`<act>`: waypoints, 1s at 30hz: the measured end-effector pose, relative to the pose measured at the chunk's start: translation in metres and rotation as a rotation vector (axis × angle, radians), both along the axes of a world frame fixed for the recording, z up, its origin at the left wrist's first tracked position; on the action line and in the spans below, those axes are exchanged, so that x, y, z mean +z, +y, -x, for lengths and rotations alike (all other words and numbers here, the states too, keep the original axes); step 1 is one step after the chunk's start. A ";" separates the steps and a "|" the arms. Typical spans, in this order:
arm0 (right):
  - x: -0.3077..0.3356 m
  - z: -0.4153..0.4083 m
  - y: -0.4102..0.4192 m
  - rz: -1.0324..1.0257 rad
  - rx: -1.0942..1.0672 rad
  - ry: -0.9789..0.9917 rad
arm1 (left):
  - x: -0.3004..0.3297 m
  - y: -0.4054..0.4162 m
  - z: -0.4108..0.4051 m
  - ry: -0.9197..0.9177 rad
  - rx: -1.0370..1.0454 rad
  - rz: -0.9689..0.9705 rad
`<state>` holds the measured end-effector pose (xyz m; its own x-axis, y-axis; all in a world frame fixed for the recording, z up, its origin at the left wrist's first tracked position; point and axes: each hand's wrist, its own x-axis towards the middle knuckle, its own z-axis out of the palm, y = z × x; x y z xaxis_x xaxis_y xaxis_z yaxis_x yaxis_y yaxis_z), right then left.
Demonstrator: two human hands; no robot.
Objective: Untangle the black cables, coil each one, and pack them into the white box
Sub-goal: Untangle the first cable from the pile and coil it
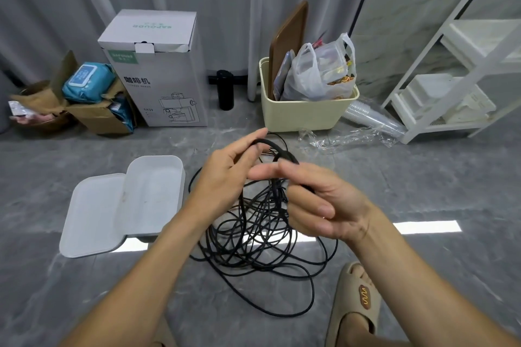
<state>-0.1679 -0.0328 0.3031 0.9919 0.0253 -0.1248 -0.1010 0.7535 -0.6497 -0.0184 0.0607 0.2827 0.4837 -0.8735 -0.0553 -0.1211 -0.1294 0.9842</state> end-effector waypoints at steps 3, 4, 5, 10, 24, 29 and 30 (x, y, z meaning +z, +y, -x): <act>0.004 -0.005 0.003 -0.056 -0.100 -0.010 | -0.003 0.001 0.006 0.033 -0.122 -0.117; 0.005 -0.008 0.004 -0.128 -0.154 -0.022 | -0.005 0.002 0.009 0.018 -0.185 -0.170; 0.006 -0.011 0.004 -0.203 -0.203 -0.052 | -0.007 0.003 0.012 0.000 -0.246 -0.226; 0.014 -0.021 -0.003 -0.061 -0.621 -0.024 | -0.011 0.009 0.021 -0.033 -0.471 -0.610; 0.014 -0.009 0.004 0.616 0.000 0.483 | 0.024 0.008 0.001 -0.369 -0.063 -0.146; 0.016 -0.009 0.003 0.420 0.157 0.424 | 0.031 0.007 -0.001 -0.004 -0.020 -0.029; 0.013 -0.009 0.002 0.375 0.202 0.384 | 0.032 0.006 0.001 0.007 -0.027 0.000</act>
